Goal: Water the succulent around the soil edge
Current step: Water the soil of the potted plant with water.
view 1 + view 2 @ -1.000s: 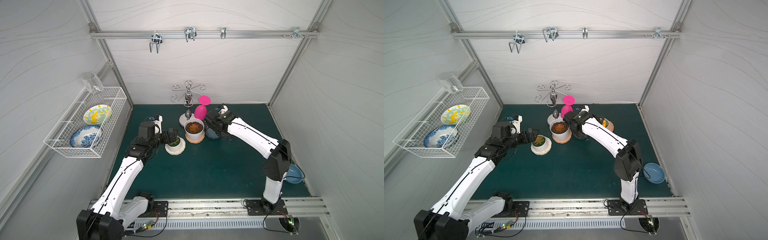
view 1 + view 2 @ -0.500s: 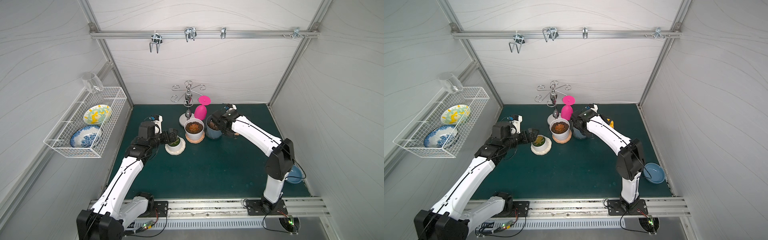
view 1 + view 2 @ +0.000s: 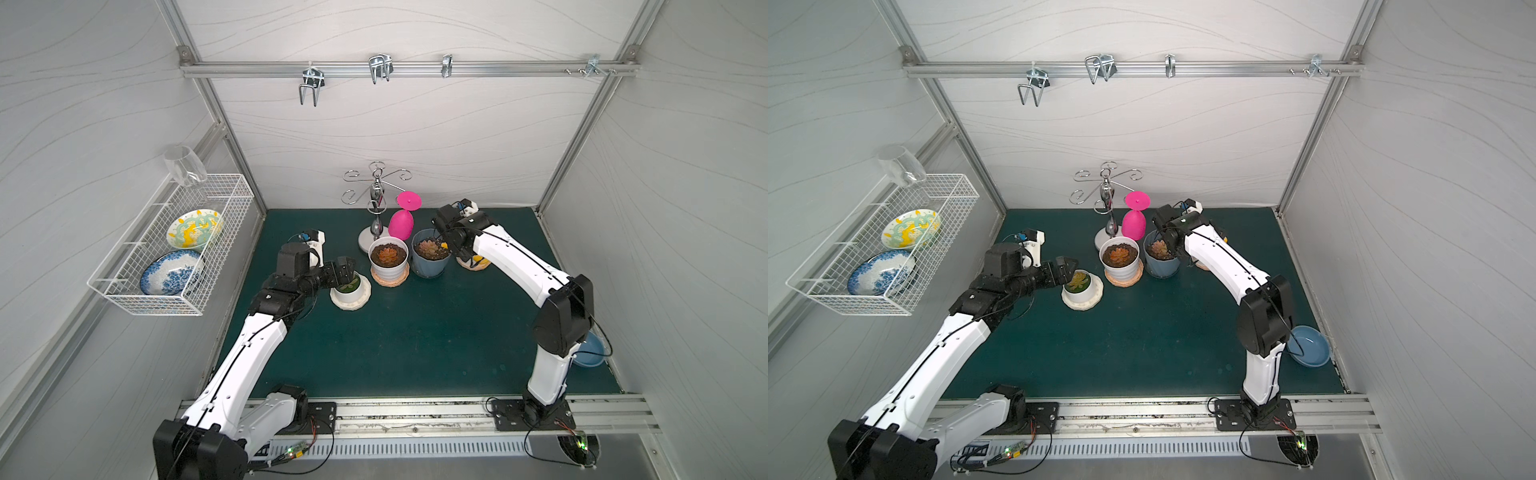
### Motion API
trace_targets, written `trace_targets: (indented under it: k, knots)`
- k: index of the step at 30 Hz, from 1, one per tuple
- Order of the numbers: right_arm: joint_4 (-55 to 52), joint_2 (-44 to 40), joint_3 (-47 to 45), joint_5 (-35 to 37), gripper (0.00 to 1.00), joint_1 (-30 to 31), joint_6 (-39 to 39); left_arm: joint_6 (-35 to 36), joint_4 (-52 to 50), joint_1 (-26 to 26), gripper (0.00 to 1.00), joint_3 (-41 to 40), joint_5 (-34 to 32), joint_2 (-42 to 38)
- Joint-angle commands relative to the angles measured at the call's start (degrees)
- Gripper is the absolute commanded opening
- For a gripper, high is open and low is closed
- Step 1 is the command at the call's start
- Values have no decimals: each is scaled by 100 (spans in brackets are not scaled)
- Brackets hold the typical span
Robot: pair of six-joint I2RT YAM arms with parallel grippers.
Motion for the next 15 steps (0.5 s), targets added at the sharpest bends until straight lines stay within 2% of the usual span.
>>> trace_targets:
  k: [1,15]
  knots:
    - [246,207,440,-201,0,-102,-182,4,181,4,100,120,12,-54]
    - [257,863,1470,-258,0,-8,-616,4,206,4,100,107,-7,-46]
